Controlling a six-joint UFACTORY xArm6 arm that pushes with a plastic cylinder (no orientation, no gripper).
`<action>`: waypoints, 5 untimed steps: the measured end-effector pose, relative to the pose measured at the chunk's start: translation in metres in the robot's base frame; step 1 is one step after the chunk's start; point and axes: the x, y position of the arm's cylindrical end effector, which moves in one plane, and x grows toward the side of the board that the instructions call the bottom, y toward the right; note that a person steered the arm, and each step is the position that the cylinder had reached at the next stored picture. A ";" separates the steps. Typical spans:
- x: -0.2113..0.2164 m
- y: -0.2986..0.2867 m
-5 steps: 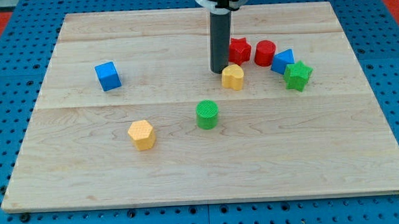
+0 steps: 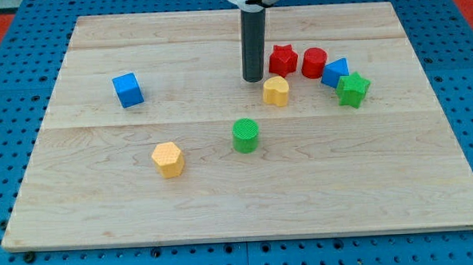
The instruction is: Move your arm to the left of the red star
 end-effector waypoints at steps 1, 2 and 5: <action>-0.003 0.000; -0.007 0.000; -0.022 0.000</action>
